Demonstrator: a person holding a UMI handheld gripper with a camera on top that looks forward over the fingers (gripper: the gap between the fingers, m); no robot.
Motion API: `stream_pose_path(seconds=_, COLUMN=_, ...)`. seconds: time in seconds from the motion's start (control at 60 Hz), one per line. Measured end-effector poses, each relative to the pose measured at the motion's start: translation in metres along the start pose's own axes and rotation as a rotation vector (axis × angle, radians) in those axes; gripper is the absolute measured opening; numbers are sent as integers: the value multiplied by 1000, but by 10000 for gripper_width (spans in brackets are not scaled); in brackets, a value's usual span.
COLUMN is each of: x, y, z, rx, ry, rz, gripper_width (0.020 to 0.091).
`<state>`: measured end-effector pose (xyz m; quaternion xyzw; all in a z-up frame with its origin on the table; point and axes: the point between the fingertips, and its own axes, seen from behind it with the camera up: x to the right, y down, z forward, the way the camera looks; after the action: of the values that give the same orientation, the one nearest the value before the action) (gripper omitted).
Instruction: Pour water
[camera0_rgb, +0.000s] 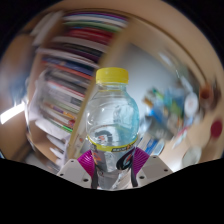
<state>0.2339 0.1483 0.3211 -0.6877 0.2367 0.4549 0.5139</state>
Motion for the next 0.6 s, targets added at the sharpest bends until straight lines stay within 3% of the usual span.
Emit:
stream_pose_path(seconds=0.117, x=20, y=-111, z=-38, rx=201, ry=142, rz=-571, gripper_width=460)
stream_pose_path(seconds=0.183, x=47, y=-152, z=-47, rx=250, ry=290, rz=-796, gripper_width=476)
stream_pose_path(seconds=0.267, x=132, y=-181, z=-68, rx=263, ry=489, rz=-997, gripper_width=493)
stream_pose_path(seconds=0.317, x=194, y=-187, z=-85, rx=257, ry=546, rz=-1034, gripper_width=500)
stream_pose_path(seconds=0.467, x=290, y=-121, z=-68, rx=102, ry=570, rz=-918, gripper_width=545)
stream_pose_path(seconds=0.6, x=325, y=-110, z=-60, rx=107, ry=562, rz=-960, gripper_width=566)
